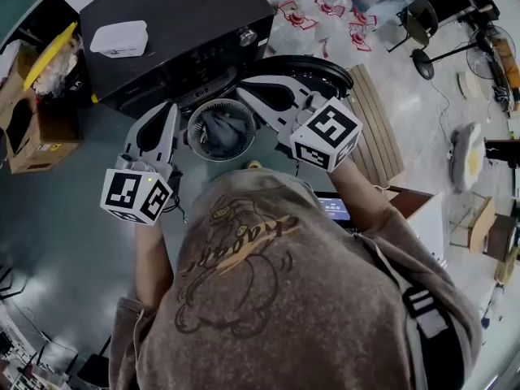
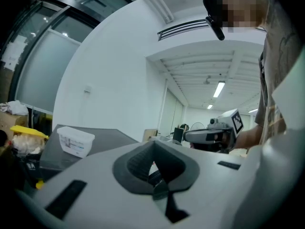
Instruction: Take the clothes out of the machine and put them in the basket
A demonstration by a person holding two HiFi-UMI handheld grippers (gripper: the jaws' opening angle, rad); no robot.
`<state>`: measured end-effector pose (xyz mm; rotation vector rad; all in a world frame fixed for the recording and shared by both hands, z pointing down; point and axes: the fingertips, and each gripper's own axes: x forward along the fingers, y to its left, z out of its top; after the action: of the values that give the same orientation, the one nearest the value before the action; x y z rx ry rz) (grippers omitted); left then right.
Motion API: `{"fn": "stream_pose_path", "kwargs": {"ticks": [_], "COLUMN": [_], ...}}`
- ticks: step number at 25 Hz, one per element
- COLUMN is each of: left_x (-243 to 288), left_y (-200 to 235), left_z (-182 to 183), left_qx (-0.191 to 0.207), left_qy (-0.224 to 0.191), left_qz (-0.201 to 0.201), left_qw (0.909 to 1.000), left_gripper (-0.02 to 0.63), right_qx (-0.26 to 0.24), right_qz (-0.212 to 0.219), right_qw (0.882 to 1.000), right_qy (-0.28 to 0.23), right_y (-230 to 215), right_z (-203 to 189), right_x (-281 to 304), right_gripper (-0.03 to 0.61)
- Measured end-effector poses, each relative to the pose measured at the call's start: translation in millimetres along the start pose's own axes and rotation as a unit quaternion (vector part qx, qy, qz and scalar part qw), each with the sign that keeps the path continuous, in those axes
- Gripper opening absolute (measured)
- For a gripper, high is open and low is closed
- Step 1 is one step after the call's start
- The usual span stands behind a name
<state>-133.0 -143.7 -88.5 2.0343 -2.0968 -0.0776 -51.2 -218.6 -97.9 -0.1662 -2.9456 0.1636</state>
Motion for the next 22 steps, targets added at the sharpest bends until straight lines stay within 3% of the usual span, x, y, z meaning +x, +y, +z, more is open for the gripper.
{"fn": "stream_pose_path", "kwargs": {"ticks": [14,22], "left_x": [18,27], "left_y": [12,16], "left_z": [-26,-32], "left_qx": [0.001,-0.003], "left_qy": [-0.004,-0.008], "left_qz": [0.015,0.021], "left_qw": [0.9999,0.9998], "left_gripper": [0.006,0.006], "right_qx": [0.010,0.016], "right_qz": [-0.009,-0.024], "right_qw": [1.000,1.000], "right_qy": [0.005,0.001], "right_y": [-23,-31], "right_z": [-41,-43], "right_x": [10,8], "right_gripper": [-0.003,-0.003]}}
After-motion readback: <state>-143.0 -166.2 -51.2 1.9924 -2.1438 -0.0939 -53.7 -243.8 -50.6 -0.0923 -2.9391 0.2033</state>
